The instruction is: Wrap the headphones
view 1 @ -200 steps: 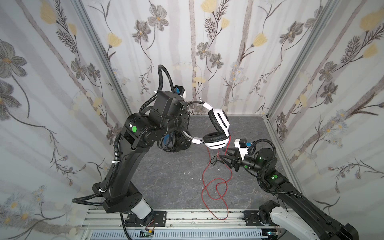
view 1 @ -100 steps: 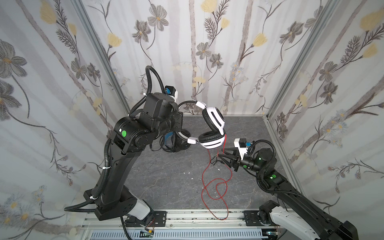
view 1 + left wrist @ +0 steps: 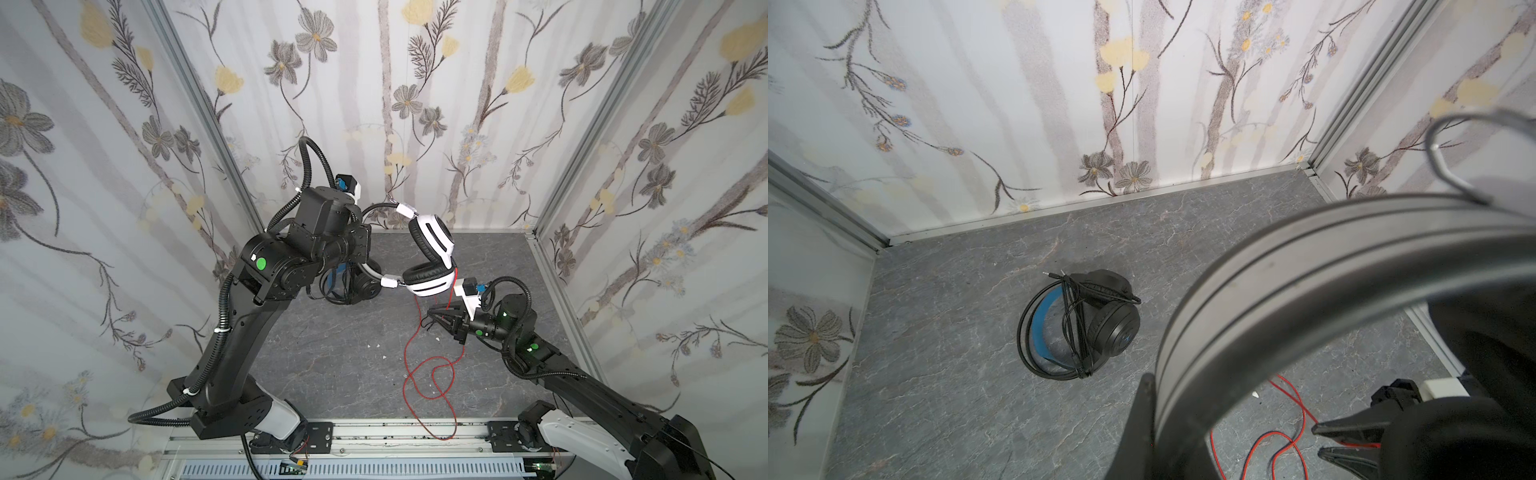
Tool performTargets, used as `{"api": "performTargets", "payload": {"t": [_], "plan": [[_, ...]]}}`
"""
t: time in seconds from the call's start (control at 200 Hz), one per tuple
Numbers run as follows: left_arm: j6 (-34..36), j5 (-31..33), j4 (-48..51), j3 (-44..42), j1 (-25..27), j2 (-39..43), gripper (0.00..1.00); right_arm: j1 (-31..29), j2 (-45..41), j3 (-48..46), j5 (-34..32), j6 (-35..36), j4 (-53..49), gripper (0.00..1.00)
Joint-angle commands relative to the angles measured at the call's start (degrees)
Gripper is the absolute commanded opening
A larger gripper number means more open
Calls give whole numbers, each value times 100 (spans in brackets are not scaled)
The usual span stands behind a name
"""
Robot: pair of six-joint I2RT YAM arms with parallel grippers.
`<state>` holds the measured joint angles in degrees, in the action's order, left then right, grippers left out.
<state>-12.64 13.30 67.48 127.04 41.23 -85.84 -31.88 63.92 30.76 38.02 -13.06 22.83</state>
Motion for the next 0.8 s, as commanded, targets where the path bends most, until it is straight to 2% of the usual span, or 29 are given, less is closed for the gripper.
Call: {"api": "performTargets", "payload": {"t": [0.0,0.105,0.23,0.345,0.42,0.57,0.699,0.794], "plan": [[-260,-37,-559,-166,-66,115,0,-7,-193,158,-811,410,-588,0],[-306,38,-571,-348,-129,164,0,-11,-423,798,-2182,1055,-2127,0],[-285,292,-493,-549,-159,190,0,-12,-673,1628,-3739,1929,-3458,0],[-186,579,-407,-814,-183,216,0,-104,-664,2264,-4928,2777,-4304,0],[-79,716,-404,-1093,-171,232,0,-320,-703,2556,-5647,3189,-4469,0],[56,798,-669,-1854,-186,353,0,-997,-764,3146,-5862,4055,-4591,0],[117,518,-963,-2253,-169,323,0,-1848,-846,3461,-5497,4924,-4735,0],[271,216,-1223,-2498,-47,296,0,-2080,-614,3874,-5111,5127,-5031,0]]}}
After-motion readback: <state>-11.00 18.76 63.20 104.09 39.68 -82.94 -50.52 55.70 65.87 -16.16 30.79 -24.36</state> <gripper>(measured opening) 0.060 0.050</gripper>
